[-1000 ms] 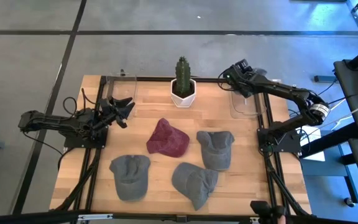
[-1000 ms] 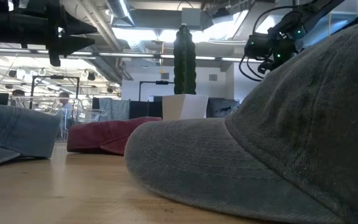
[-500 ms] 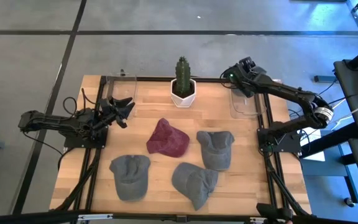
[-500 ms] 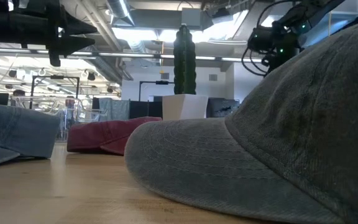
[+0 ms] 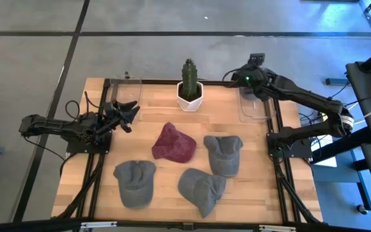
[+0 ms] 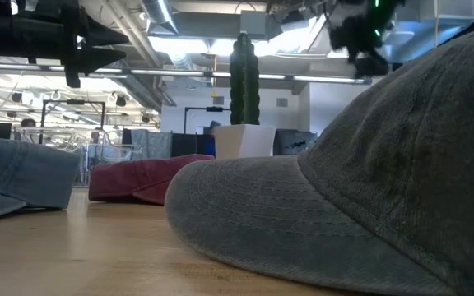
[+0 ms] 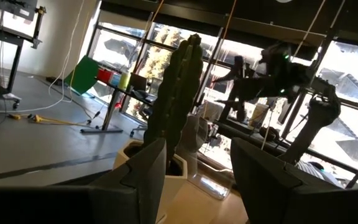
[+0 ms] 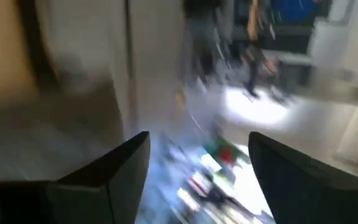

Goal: Pick & Place hat
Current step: Put the gray cap into the right transparent bin

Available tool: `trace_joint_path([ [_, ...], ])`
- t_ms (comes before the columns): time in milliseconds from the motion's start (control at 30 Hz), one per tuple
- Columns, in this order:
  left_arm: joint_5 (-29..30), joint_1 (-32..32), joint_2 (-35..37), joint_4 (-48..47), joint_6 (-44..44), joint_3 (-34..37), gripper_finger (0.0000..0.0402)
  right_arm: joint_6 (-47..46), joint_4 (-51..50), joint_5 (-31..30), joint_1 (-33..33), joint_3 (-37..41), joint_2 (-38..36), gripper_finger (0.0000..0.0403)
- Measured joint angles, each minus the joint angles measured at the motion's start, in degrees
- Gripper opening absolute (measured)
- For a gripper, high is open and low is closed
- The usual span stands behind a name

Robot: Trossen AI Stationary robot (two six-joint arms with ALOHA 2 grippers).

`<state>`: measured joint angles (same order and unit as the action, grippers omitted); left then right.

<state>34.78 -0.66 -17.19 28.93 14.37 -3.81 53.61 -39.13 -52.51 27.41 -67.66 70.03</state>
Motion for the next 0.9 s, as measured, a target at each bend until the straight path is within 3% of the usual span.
trace_joint_path([
  [200,-1.94,0.0,-0.02,0.0,1.25,0.0,0.0175,-27.49,0.85,36.5,-4.98,-8.56,0.14,0.0271],
  [333,-4.48,0.01,-0.01,0.0,1.47,0.0,0.0175,-35.71,2.91,57.71,-7.72,-10.68,0.14,0.0271],
  [500,-8.8,0.0,-0.01,0.0,3.7,0.0,0.0175,-40.43,2.66,76.88,-13.28,-9.81,0.67,0.0271],
  [600,-10.6,0.01,-0.01,-0.01,4.45,0.0,0.0175,-44.14,7.4,78.89,-17.91,-5.08,0.75,0.0271],
  [900,-13.47,-0.01,-0.48,-1.21,4.62,-0.47,0.0175,-59.62,39.86,66.68,-29.34,16.74,0.36,0.0271],
])
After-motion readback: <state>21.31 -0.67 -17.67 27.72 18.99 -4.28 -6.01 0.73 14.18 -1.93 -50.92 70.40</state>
